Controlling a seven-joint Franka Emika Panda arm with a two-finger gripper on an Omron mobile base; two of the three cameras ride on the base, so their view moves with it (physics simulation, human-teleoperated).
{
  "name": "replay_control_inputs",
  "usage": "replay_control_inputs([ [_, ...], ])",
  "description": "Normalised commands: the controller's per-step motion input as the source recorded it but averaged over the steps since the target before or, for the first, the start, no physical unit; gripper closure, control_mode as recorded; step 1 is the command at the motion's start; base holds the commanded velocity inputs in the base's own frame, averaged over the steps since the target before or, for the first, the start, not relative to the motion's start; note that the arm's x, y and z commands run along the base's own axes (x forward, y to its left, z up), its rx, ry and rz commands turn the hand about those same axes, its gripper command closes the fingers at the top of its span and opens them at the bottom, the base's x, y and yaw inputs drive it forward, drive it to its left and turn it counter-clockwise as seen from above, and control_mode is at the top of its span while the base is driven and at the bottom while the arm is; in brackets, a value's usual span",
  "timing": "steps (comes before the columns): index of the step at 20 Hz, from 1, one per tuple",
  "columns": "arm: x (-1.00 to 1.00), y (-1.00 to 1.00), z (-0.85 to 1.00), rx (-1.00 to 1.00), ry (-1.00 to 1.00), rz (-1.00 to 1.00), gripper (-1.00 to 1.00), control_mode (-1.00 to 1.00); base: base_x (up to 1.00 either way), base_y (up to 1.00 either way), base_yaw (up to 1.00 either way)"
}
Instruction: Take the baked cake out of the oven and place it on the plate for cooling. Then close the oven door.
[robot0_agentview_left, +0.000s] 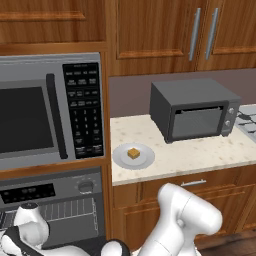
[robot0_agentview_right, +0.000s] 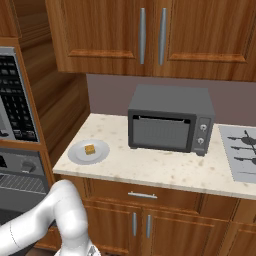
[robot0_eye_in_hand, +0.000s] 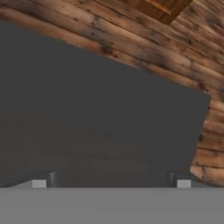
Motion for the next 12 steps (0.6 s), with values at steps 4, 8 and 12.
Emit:
replay_control_inputs([
  [4,-0.36,0.00,0.08,0.00,0.20,0.00,-1.00,-1.00,0.00,0.00,0.00],
  [8,-0.41,0.00,0.15,0.00,0.18,0.00,-1.00,-1.00,0.00,0.00,0.00],
  [12,-0.54,0.00,0.09,-0.03,0.02,0.00,-1.00,-1.00,0.00,0.00,0.00],
])
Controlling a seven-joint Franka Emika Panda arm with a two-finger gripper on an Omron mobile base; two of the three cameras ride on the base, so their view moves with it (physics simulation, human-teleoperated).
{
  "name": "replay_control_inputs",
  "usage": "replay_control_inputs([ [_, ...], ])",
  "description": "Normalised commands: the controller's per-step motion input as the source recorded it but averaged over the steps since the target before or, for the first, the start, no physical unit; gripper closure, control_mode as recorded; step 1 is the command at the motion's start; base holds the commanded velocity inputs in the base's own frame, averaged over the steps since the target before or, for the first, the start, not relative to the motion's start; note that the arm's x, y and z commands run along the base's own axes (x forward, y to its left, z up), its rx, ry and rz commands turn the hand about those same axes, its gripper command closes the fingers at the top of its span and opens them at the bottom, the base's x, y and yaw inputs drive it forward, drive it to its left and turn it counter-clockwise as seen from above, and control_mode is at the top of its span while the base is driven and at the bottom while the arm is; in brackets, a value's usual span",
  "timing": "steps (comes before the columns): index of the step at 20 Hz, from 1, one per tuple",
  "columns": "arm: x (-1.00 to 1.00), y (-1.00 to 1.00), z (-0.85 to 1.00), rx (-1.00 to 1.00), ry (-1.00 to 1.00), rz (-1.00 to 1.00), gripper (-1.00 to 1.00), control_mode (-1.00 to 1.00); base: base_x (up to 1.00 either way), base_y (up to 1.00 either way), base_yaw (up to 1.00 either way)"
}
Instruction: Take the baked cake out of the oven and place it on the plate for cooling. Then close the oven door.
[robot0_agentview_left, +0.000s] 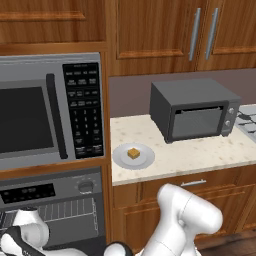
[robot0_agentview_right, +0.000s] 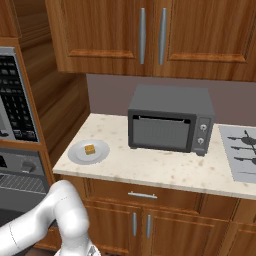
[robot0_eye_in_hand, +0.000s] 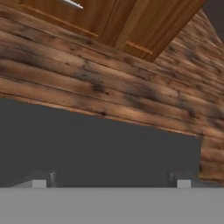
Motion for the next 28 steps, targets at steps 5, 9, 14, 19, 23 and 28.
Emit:
replay_control_inputs([
  [5,-0.52,-0.06,0.05,-0.10,-0.02,0.00,-1.00,-1.00,0.00,0.00,0.00],
  [9,-0.38,-0.15,0.11,-0.09,0.02,-0.01,-1.00,-1.00,0.00,0.00,0.00],
  [14,-0.41,-0.19,0.13,-0.07,0.08,-0.06,-1.00,-1.00,0.00,0.00,0.00],
  [19,-0.44,-0.22,0.01,-0.08,0.07,-0.07,-1.00,-1.00,0.00,0.00,0.00],
  [23,-0.43,-0.24,0.00,-0.10,0.01,-0.06,-1.00,-1.00,0.00,0.00,0.00],
  [28,-0.36,-0.22,0.00,-0.12,0.00,-0.06,-1.00,-1.00,0.00,0.00,0.00],
])
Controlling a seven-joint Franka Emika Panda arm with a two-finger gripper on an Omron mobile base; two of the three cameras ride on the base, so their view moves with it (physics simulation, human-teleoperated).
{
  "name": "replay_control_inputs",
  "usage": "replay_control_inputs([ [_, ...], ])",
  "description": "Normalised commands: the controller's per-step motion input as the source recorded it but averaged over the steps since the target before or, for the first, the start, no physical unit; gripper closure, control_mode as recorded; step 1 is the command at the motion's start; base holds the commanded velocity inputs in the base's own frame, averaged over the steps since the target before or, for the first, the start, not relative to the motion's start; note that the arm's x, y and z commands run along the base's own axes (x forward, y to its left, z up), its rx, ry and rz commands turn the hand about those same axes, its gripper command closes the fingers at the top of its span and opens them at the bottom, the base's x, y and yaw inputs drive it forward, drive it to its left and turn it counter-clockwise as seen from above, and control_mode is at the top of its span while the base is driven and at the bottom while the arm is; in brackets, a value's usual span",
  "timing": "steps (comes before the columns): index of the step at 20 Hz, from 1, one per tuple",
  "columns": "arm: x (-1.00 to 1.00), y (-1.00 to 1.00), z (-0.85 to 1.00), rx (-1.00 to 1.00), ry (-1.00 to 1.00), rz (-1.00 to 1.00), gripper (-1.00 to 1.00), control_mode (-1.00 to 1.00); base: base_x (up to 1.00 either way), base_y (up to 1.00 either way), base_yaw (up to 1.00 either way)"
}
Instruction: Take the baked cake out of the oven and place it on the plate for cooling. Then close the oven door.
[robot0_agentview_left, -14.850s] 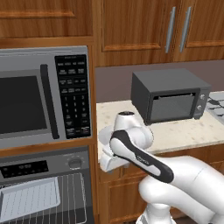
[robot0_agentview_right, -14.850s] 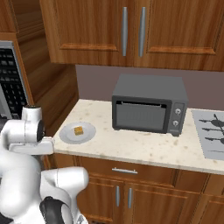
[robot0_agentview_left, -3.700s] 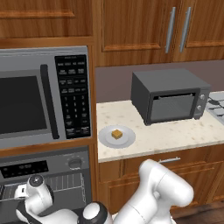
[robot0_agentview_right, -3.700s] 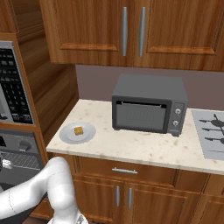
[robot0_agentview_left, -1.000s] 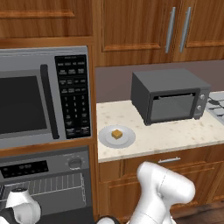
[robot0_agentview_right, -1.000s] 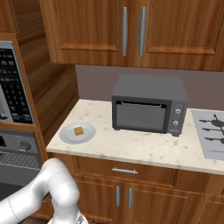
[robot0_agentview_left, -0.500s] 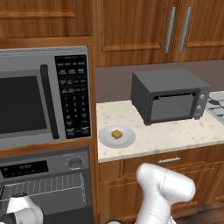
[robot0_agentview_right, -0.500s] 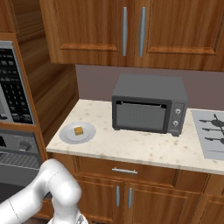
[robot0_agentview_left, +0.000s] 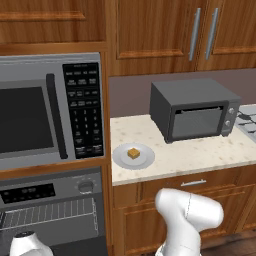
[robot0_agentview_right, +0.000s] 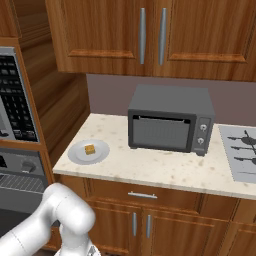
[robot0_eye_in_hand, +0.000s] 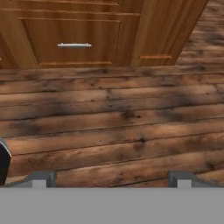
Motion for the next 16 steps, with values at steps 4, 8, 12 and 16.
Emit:
replay_control_inputs([
  [4,-0.27,-0.22,0.00,-0.14,0.00,-0.04,-1.00,-1.00,0.00,0.00,0.00],
  [8,-0.23,-0.22,-0.06,-0.14,0.00,-0.01,-1.00,-1.00,0.00,0.00,0.00],
  [12,-0.14,-0.15,-0.13,-0.15,0.00,0.00,-1.00,-1.00,0.00,0.00,0.00],
  [16,-0.15,-0.12,-0.22,-0.15,-0.03,0.00,-1.00,-1.00,0.00,0.00,0.00],
])
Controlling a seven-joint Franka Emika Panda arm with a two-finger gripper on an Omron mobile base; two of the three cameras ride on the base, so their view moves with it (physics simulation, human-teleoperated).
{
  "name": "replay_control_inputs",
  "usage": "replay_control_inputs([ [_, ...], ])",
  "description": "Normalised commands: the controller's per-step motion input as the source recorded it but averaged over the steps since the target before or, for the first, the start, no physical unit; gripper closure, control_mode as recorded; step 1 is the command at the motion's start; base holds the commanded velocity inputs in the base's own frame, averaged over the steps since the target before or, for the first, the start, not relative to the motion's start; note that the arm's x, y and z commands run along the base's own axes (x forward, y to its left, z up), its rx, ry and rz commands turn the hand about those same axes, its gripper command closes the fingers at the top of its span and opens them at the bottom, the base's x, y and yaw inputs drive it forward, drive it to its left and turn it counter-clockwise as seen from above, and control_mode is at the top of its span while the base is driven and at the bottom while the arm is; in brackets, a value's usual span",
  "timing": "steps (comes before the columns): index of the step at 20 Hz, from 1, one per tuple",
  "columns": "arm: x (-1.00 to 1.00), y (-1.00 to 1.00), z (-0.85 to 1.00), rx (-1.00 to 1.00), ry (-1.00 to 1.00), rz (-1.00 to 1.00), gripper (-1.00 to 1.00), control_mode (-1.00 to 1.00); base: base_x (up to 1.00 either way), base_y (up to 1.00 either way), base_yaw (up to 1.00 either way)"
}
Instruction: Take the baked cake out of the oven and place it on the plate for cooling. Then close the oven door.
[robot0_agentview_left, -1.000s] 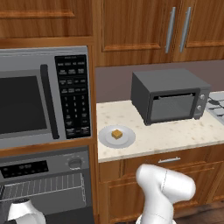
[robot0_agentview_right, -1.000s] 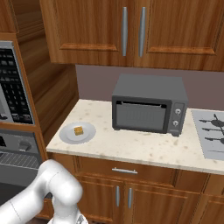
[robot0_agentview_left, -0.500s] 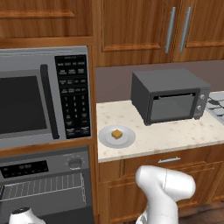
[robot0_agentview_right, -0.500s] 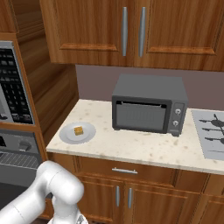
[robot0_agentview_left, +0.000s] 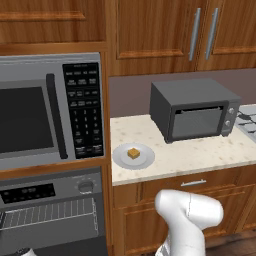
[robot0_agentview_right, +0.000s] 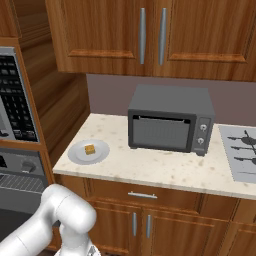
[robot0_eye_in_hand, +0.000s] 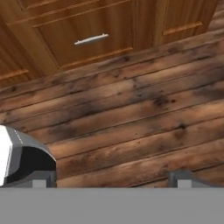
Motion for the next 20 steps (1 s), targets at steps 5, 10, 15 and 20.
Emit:
replay_control_inputs([
  [5,-0.01,-0.05,-0.23,-0.15,-0.09,0.00,-1.00,-1.00,0.00,0.00,0.00],
  [10,-0.08,0.00,-0.24,-0.12,-0.13,0.01,-1.00,-1.00,0.00,0.00,0.00],
  [15,-0.03,0.00,-0.28,-0.07,-0.14,0.03,-1.00,-1.00,0.00,0.00,0.00],
  [20,0.00,0.00,-0.31,-0.05,-0.16,0.06,-1.00,-1.00,0.00,0.00,0.00],
])
